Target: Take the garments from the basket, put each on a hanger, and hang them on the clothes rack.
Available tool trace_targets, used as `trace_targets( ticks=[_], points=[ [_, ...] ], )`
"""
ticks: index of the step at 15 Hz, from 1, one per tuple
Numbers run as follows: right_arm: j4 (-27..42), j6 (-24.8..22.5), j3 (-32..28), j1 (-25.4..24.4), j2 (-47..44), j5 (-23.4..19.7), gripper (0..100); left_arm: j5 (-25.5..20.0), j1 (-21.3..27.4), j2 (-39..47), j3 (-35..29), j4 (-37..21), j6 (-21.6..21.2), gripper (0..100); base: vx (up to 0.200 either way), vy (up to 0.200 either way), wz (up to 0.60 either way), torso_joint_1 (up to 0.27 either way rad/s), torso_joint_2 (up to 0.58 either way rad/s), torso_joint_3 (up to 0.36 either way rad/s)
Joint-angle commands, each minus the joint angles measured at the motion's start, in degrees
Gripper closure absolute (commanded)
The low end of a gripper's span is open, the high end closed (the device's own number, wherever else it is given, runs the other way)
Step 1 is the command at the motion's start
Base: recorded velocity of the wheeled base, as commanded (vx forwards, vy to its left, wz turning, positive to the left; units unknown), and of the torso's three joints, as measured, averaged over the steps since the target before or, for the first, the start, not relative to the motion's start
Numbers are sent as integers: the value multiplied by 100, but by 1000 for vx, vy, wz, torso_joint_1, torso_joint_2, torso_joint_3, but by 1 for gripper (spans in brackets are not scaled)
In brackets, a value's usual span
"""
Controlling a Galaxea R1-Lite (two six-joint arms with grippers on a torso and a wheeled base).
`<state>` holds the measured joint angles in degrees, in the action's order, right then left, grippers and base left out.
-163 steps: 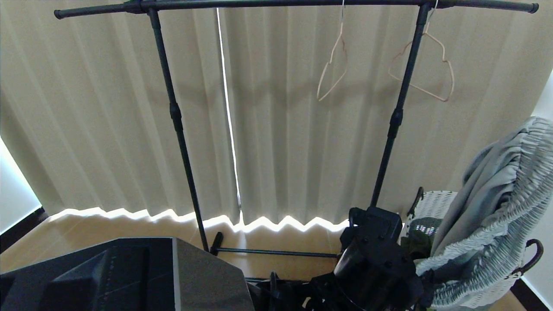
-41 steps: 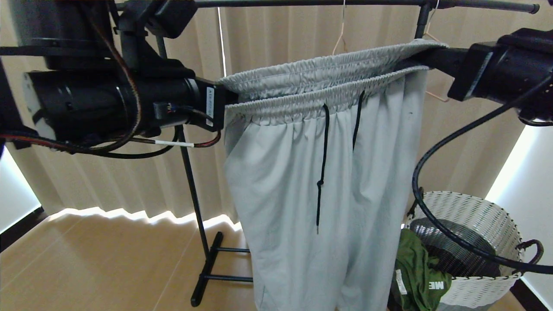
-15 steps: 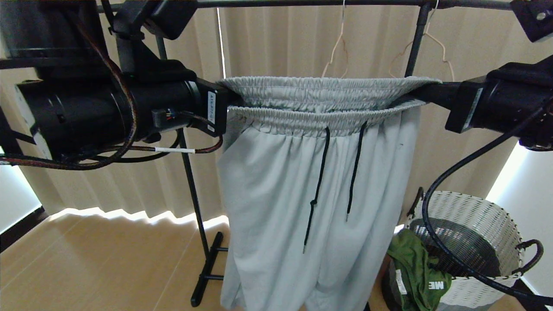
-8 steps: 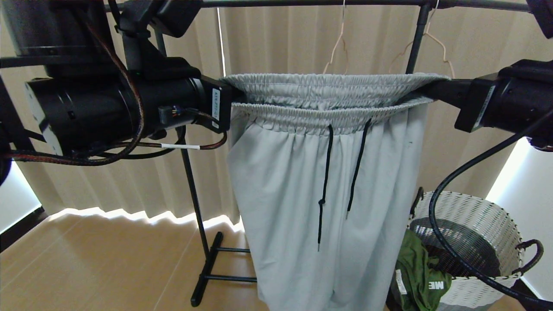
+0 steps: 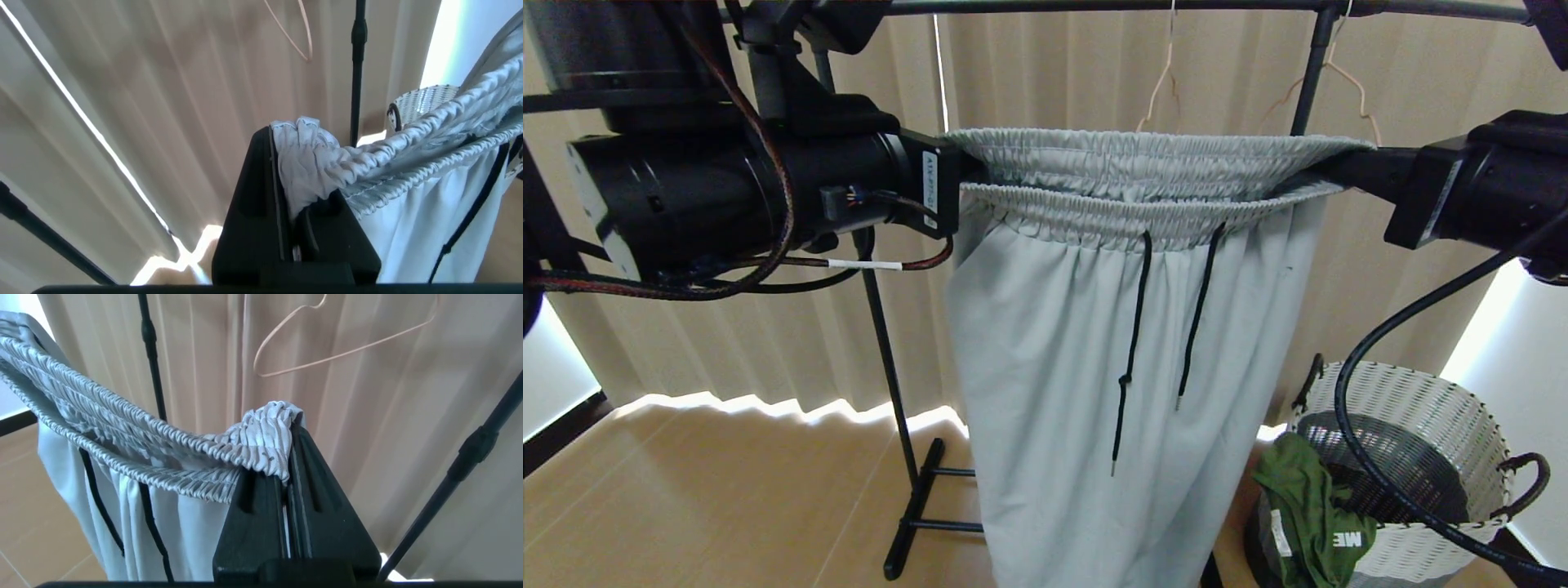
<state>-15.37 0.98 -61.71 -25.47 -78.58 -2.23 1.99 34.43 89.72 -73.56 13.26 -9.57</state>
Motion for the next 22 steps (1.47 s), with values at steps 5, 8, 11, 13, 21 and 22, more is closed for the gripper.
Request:
trace_targets(
  ticks=[5, 8, 11, 13, 21, 22],
  points=[
    [-1, -1, 1, -2, -17, -23, 100, 12, 3, -16, 43, 1, -19, 100, 0, 0, 0, 0, 0, 0],
    [-1, -1, 10, -2, 1, 3, 0, 3, -6, 10, 35, 1, -27, 100, 0, 0, 0, 0, 0, 0],
    [-10, 8, 45, -2, 9, -5, 0, 3, -6, 28, 8, 1, -45, 100, 0, 0, 0, 0, 0, 0],
    [-10, 43, 54, -2, 18, -23, 0, 3, -32, 28, 8, 1, -45, 100, 0, 0, 0, 0, 0, 0],
    [-607, 43, 625, -20, 370, -1086, 0, 619, -419, 142, -62, 1, 25, 100, 0, 0, 0, 0, 0, 0],
    [-739, 43, 722, -20, 379, -1139, 0, 619, -525, 151, -71, 1, 78, 100, 0, 0, 0, 0, 0, 0]
  ],
)
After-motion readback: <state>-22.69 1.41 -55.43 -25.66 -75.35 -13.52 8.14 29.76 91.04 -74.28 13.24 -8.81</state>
